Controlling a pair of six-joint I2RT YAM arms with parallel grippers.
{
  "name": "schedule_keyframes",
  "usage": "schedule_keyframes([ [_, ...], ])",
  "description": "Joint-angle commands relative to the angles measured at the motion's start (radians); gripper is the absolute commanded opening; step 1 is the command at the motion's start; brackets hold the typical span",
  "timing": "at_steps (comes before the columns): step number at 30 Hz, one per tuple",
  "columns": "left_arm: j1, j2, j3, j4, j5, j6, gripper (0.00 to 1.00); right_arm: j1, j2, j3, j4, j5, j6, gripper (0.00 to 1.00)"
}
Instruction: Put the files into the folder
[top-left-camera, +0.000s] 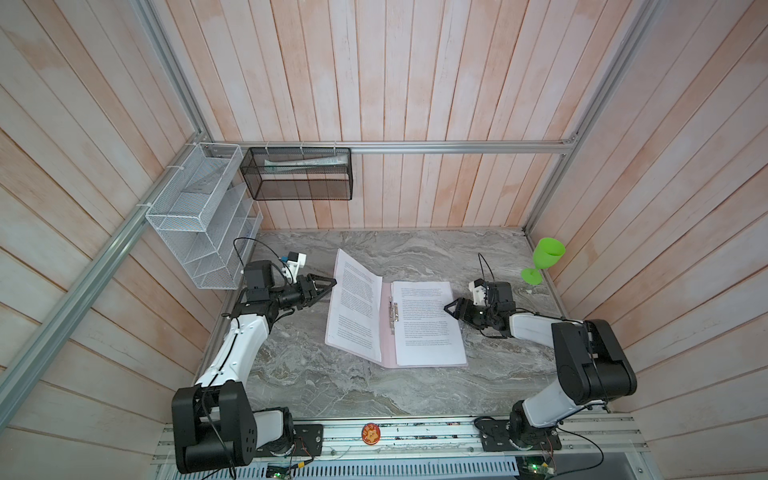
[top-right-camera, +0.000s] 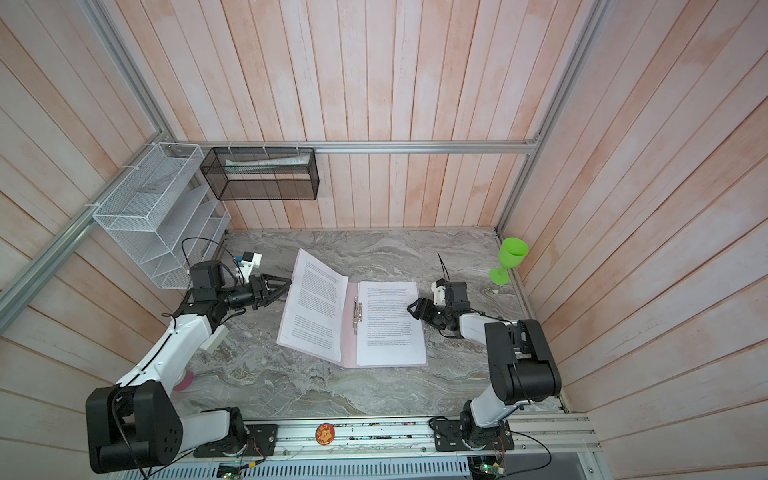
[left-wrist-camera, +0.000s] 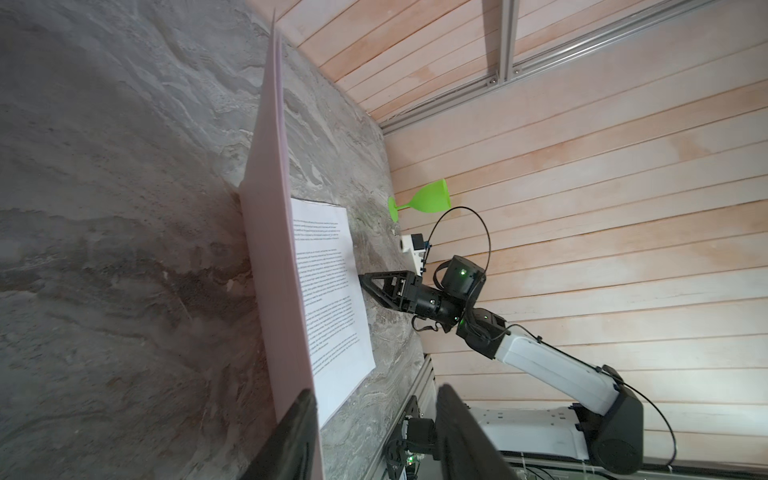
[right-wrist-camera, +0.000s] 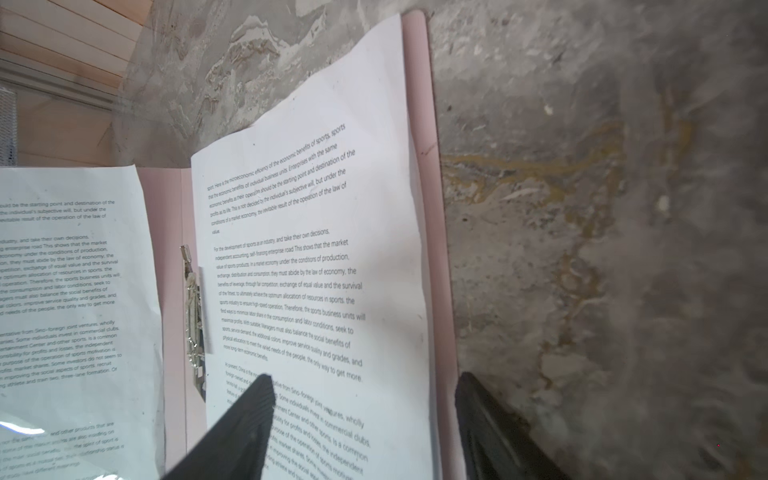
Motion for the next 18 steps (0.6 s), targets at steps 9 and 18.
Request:
schedule_keyframes([
  [9,-0.114,0.018,-0.025,0.252,0.023,-0.156,0.49,0.003,0.04,-0.065,-0.009,-0.049,0.038,0.72],
  [18,-0.234,0.058,0.015,0.432,-0.023,-0.277,0.52,0.002,0.045,-0.114,0.088,-0.104,0.084,0.72],
])
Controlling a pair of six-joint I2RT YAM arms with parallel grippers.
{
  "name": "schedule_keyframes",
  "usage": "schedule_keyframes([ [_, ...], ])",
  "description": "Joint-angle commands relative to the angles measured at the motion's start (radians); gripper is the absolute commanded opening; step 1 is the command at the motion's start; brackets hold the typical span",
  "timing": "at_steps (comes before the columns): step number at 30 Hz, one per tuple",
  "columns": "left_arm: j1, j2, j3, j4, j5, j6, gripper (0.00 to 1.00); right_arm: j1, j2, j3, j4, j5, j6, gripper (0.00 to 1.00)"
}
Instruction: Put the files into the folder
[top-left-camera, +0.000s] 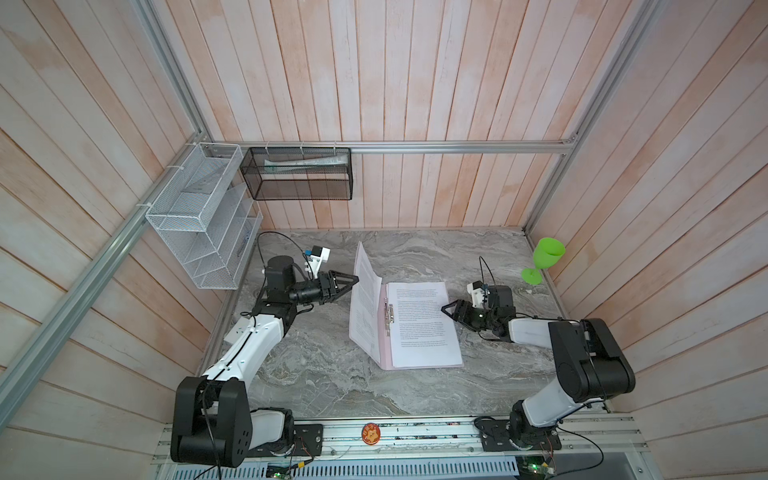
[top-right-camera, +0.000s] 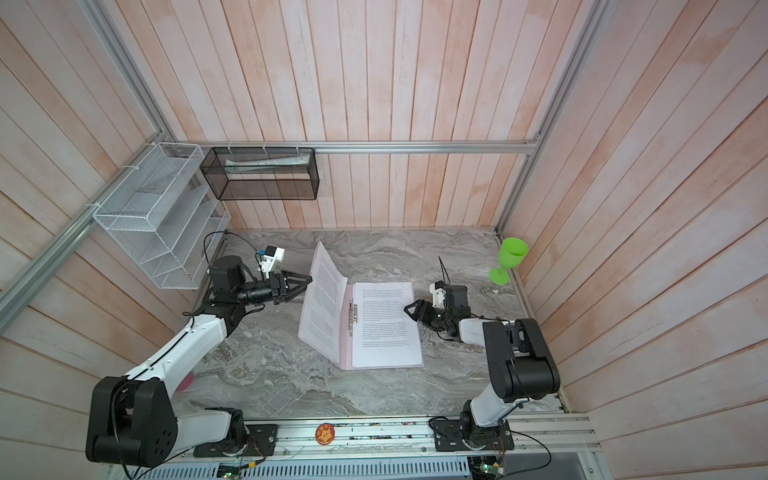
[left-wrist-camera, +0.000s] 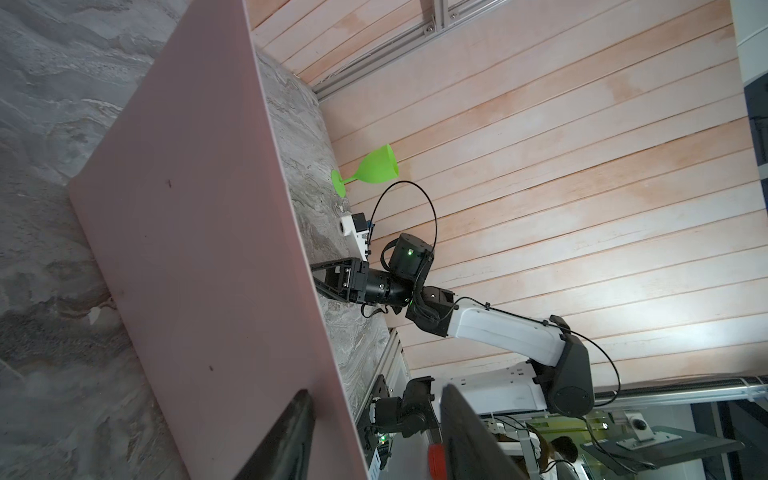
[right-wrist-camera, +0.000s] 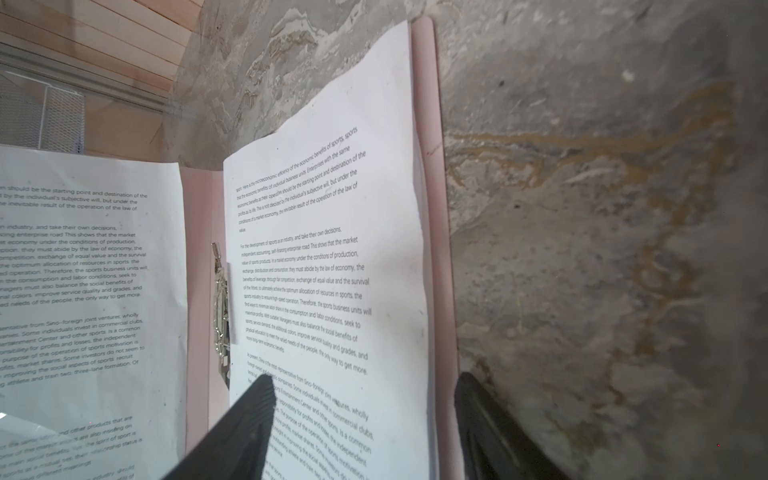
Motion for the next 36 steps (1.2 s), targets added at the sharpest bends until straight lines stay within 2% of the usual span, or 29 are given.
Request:
schedule_keyframes([
  [1,-0.054,0.037,0.04,0.142,-0.027,-0.074,0.53,0.003,0.028,-0.051,-0.054,-0.017,0.038,0.72],
  [8,-0.212,0.18,0.13,0.221,-0.073,-0.08,0.53,-0.009,0.004,-0.075,-0.02,-0.034,0.054,0.72],
  [12,-0.276,0.259,0.158,0.259,-0.11,-0.076,0.52,-0.035,-0.042,-0.081,-0.05,0.005,0.054,0.72],
  [18,-0.353,0.343,0.188,0.262,-0.168,-0.06,0.52,-0.125,-0.155,-0.08,-0.106,0.029,0.045,0.72],
  [23,-0.382,0.382,0.196,0.284,-0.181,-0.076,0.52,-0.155,-0.173,-0.049,-0.149,-0.003,0.002,0.7],
  [26,-0.382,0.367,0.189,0.271,-0.187,-0.071,0.52,-0.101,-0.171,-0.018,-0.167,-0.011,-0.016,0.69],
  [31,-0.377,0.299,0.19,0.16,-0.218,-0.004,0.52,0.065,-0.137,0.066,-0.189,0.042,-0.007,0.68],
  [36,-0.33,0.194,0.125,0.124,-0.231,0.012,0.53,0.175,-0.104,0.186,-0.179,0.057,0.025,0.67],
])
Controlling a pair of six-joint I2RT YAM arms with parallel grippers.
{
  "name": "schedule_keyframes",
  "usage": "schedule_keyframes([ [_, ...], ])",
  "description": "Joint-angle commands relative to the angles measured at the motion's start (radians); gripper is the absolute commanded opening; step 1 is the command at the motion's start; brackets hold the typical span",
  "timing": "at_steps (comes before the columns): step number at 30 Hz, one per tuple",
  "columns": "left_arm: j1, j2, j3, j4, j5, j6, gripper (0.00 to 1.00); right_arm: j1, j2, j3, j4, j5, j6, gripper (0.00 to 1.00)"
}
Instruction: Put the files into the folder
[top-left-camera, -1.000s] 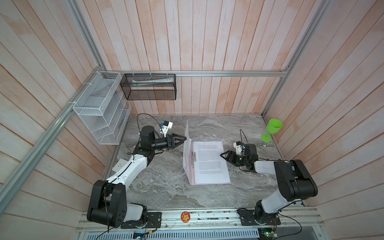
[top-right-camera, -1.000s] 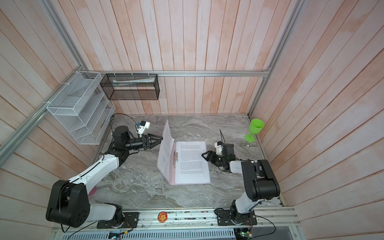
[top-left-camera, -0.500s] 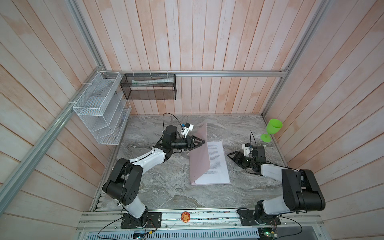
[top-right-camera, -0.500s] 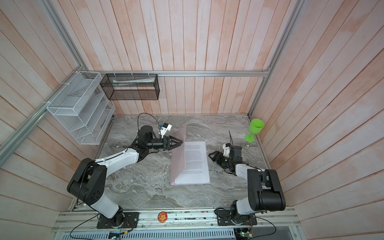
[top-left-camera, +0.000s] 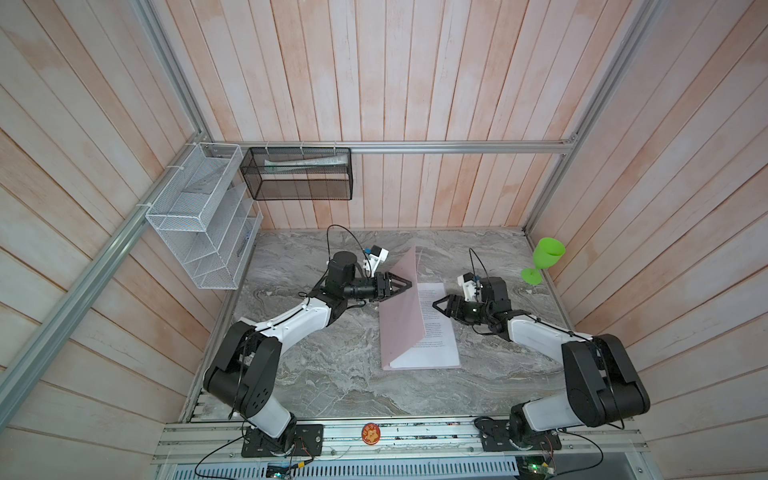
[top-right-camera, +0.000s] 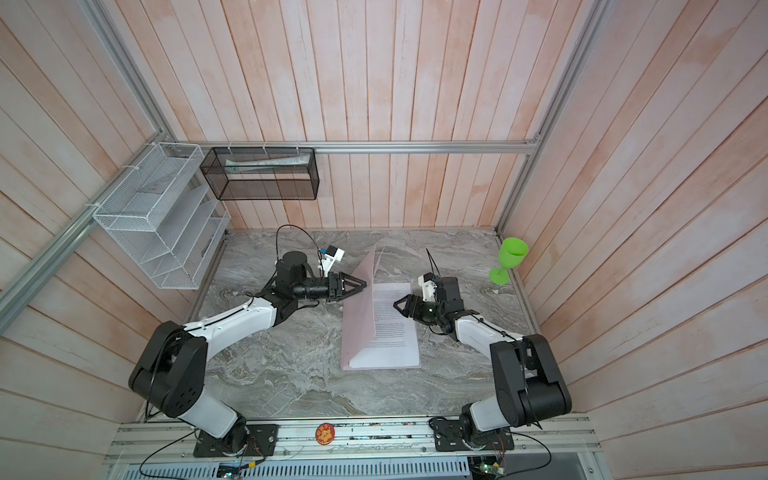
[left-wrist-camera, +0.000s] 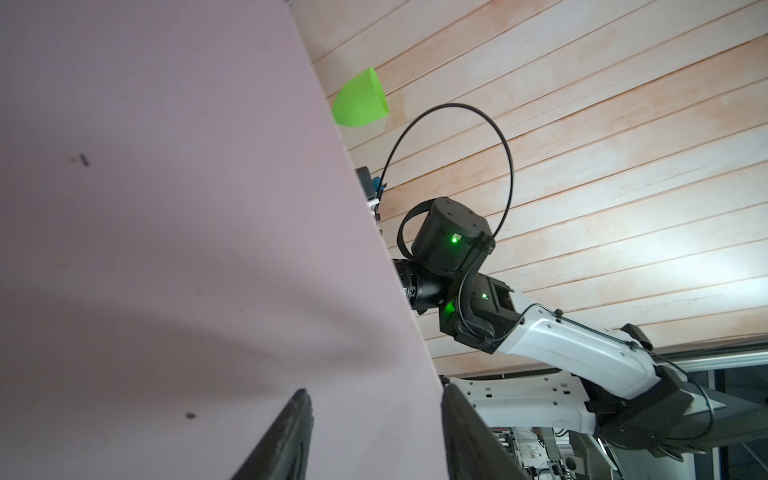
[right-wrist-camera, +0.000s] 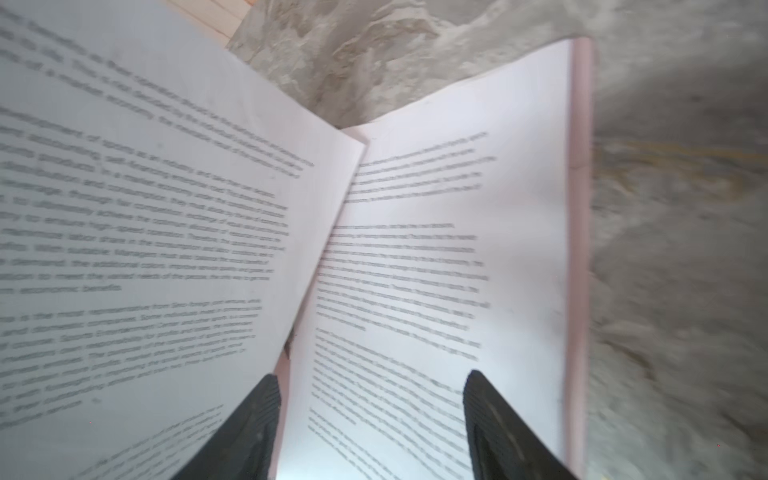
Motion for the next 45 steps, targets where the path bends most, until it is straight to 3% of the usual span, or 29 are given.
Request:
schedule_keyframes([
  [1,0.049,-0.088,-0.055,-0.033,-0.019,0.039,0.53,0.05,0.052,0.102,-0.018,0.021,0.01,0.66],
  [8,0.199,-0.262,-0.187,-0.123,-0.012,0.084,0.55,0.205,0.177,0.353,-0.092,0.037,-0.008,0.64],
  [14,0.292,-0.347,-0.197,-0.306,-0.023,0.187,0.61,0.333,0.254,0.537,-0.137,0.048,-0.005,0.63],
  [26,0.34,-0.335,-0.195,-0.322,0.011,0.226,0.67,0.428,0.406,0.732,-0.198,0.018,0.007,0.62],
  [30,0.343,-0.31,-0.159,-0.376,-0.006,0.261,0.57,0.428,0.405,0.724,-0.179,0.017,0.018,0.62],
  [36,0.347,-0.272,-0.118,-0.454,-0.039,0.316,0.33,0.41,0.376,0.699,-0.165,0.015,0.028,0.62],
  [45,0.353,-0.273,-0.103,-0.524,-0.081,0.357,0.28,0.301,0.301,0.533,-0.13,-0.001,0.038,0.61],
])
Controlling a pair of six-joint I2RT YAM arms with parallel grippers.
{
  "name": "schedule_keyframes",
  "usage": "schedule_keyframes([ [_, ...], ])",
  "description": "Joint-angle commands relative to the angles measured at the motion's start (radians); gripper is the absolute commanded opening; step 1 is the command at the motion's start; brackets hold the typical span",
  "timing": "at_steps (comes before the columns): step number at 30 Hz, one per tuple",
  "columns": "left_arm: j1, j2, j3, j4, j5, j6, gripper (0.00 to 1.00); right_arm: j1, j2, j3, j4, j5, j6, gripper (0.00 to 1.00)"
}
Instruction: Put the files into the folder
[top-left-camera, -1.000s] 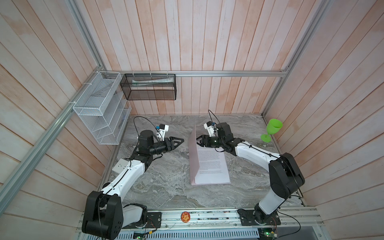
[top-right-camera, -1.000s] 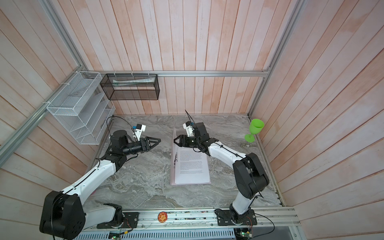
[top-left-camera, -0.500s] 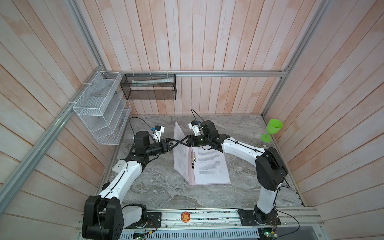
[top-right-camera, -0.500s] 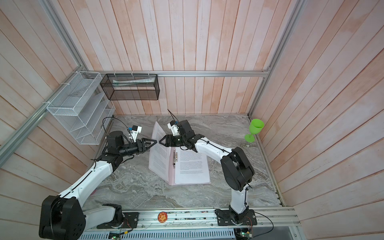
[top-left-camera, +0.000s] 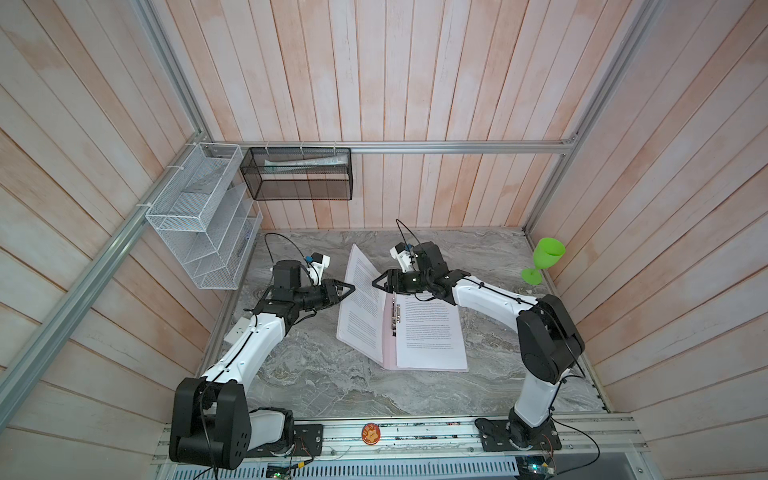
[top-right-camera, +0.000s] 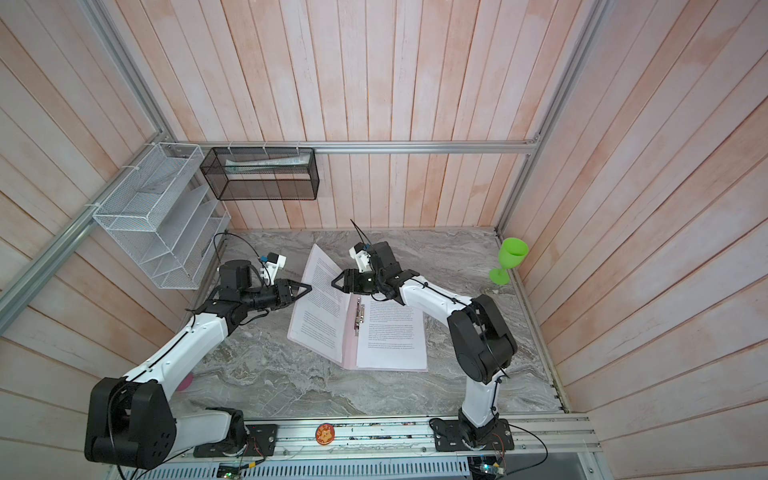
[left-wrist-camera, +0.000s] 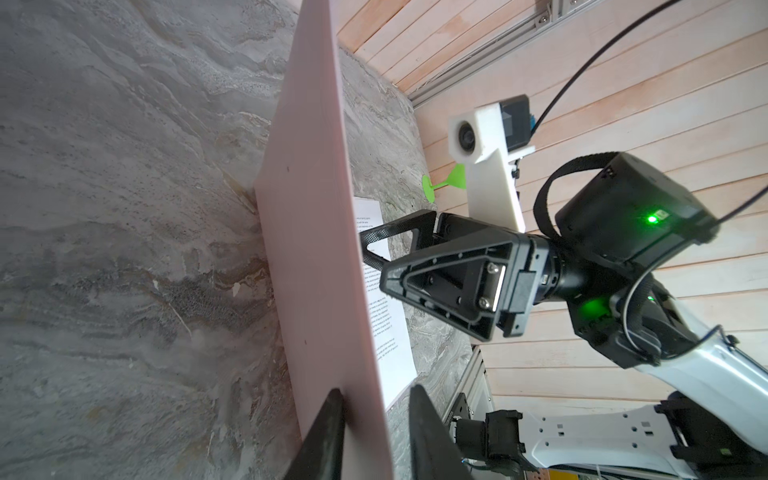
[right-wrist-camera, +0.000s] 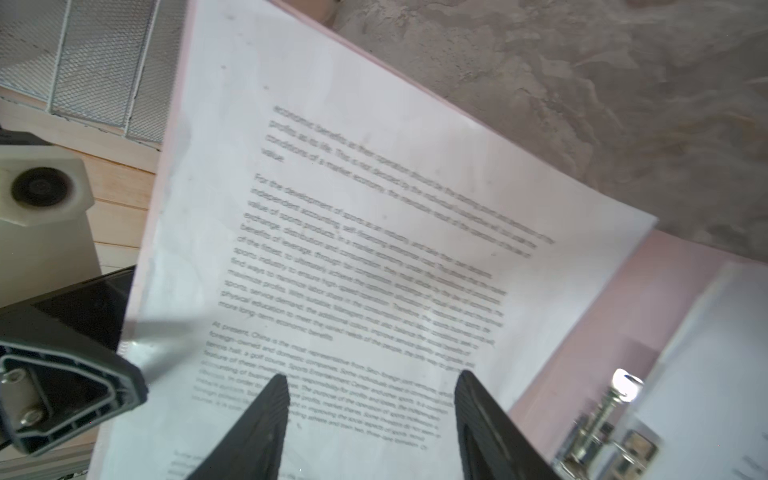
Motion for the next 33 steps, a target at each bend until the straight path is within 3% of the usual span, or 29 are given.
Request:
schedule_keyframes([
  [1,0.006,-0.001,0.03,-0.042,-0.032,0.037,0.27,-0.045,-0.05,-0.066,0.013,-0.011,0.004,0.6],
  [6,0.012,-0.004,0.026,-0.055,-0.053,0.038,0.13,-0.108,-0.036,-0.124,0.003,-0.026,-0.045,0.56],
  [13,0.016,-0.012,0.022,-0.069,-0.083,0.034,0.0,-0.141,0.067,-0.12,0.001,-0.07,-0.12,0.5],
  [33,0.059,-0.052,-0.03,-0.079,-0.098,0.016,0.0,-0.142,0.244,-0.052,0.058,-0.158,-0.143,0.45],
])
